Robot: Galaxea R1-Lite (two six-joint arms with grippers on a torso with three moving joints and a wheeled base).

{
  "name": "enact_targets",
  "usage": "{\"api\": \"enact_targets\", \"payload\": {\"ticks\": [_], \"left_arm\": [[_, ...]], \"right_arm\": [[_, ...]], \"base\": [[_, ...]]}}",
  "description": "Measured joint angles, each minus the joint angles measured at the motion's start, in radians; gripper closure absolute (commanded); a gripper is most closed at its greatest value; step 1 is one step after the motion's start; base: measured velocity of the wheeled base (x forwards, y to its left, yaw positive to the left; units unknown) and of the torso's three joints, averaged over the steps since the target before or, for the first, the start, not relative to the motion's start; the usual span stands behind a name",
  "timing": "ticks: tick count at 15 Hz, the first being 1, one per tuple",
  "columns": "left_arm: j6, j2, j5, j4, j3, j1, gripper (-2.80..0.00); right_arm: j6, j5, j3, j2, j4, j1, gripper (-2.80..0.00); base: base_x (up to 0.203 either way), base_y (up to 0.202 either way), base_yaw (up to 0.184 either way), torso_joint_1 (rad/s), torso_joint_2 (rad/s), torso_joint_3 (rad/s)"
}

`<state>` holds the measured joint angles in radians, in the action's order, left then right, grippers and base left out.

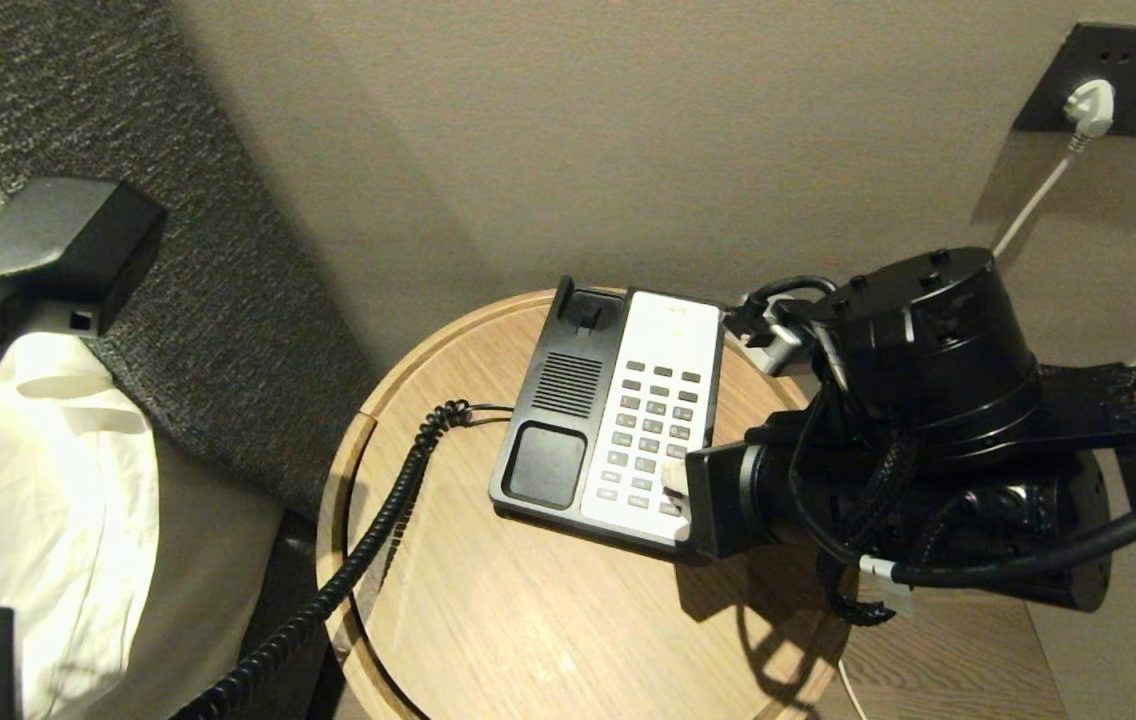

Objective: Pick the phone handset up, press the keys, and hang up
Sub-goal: Dial the number

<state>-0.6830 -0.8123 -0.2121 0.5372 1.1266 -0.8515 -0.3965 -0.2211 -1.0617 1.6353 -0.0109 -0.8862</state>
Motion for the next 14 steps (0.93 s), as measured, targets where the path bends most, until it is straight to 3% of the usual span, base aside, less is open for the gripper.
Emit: {"api": "enact_targets", "payload": {"ticks": [14], "left_arm": [[0.0, 0.0, 0.005, -0.001, 0.0, 0.0, 0.0]], "right_arm": [[-0.006, 0.017, 0.013, -0.034, -0.009, -0.02, 0.0]], "base": [[0.0, 0.0, 0.0, 0.0, 0.0, 0.0]]}}
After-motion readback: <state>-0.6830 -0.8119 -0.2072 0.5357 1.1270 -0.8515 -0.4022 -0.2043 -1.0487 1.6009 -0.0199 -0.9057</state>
